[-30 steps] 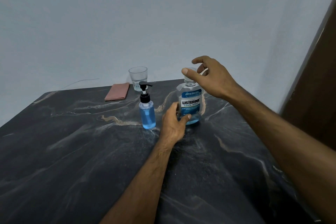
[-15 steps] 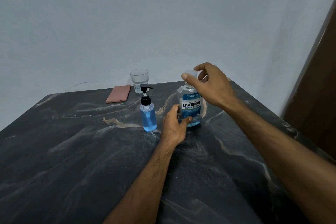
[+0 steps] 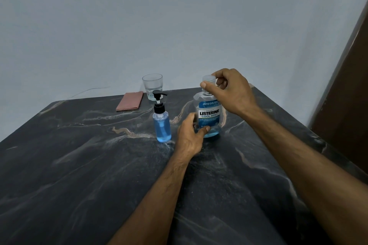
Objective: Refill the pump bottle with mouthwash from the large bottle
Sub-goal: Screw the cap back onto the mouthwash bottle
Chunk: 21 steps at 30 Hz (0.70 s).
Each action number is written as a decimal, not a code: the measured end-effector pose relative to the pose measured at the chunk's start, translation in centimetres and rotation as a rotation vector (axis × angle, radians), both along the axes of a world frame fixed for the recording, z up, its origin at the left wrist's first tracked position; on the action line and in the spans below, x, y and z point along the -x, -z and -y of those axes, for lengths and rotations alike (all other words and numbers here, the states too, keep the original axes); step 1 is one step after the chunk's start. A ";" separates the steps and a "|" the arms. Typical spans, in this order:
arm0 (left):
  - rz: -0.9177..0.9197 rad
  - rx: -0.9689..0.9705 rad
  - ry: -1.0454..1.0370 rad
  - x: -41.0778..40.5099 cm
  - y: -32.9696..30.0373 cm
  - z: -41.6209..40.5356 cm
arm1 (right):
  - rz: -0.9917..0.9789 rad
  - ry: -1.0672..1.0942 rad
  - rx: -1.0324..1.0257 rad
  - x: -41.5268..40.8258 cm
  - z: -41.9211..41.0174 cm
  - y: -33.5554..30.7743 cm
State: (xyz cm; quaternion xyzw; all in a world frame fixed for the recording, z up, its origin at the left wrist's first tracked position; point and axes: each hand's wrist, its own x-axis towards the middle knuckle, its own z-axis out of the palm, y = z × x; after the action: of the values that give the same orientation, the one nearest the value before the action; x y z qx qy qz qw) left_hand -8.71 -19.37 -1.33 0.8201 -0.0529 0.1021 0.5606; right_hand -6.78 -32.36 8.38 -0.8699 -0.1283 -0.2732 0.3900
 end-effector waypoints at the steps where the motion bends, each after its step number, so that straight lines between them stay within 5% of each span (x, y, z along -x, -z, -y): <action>1: 0.001 -0.002 0.000 0.0 0.0 0.0 | -0.013 -0.014 0.020 0.0 0.2 -0.2; 21: 0.020 -0.034 -0.027 -0.2 0.1 0.0 | -0.006 0.028 -0.098 0.3 -0.9 1.1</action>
State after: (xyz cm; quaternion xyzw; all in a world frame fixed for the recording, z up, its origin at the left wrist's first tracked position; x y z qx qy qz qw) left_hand -8.51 -19.41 -1.39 0.8292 -0.0493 0.1167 0.5444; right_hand -7.06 -31.47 7.28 -0.8522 -0.1012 -0.2822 0.4287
